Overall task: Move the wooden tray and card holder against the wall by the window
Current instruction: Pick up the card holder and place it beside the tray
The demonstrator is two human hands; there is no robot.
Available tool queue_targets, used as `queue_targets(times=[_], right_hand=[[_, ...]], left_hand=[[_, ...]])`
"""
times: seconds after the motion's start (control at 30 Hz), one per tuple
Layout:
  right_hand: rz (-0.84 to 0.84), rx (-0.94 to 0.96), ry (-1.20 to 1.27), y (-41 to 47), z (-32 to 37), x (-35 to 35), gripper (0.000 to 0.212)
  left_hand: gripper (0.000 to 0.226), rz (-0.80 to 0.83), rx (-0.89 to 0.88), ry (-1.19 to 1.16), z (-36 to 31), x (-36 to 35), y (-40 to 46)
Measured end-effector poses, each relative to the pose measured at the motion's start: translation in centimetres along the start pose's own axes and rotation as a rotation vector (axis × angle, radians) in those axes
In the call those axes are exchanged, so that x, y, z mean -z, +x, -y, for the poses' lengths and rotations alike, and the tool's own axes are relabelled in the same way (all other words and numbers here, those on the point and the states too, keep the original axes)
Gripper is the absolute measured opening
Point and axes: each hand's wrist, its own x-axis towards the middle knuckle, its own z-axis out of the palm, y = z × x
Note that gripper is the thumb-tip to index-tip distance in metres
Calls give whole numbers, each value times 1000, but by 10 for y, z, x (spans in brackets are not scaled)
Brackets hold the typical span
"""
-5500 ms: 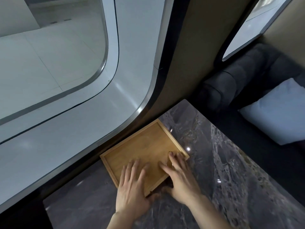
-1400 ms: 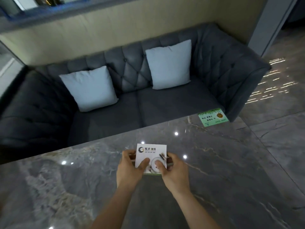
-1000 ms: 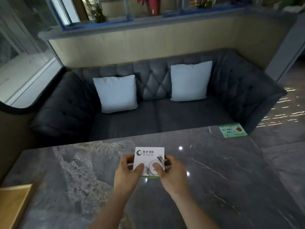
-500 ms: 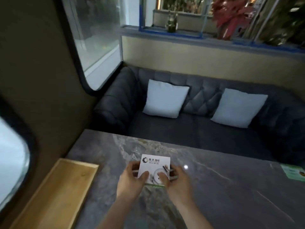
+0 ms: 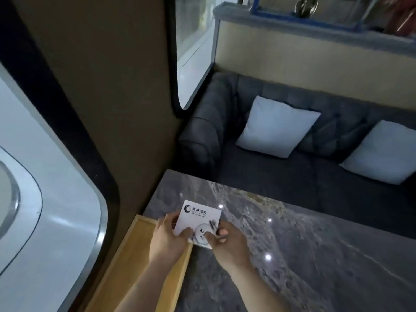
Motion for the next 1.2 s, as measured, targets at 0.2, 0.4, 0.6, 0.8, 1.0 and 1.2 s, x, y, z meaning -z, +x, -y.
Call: queue_targets(times=[0.2,0.4,0.6,0.8,1.0,1.2], right_hand=[[63,-62,9,34,5,-32,34],[118,-21,33,47,24,-37,33],[137,6,53,45,33,-37,49],[56,356,-725,43,41,-30,62],[168,409,-804,55,36,-43,44],[107,455,-759,76,36,-54,37]], left_hand=[[68,-4,68,12,15,8,38],[66,11,12,4,1,15,50],[74,-20,-87,38,-1,10,56],[76,-103,-405,455,17,10,60],[58,-79,-498,695,19,13,71],[60,-56,-450,836,12,13,88]])
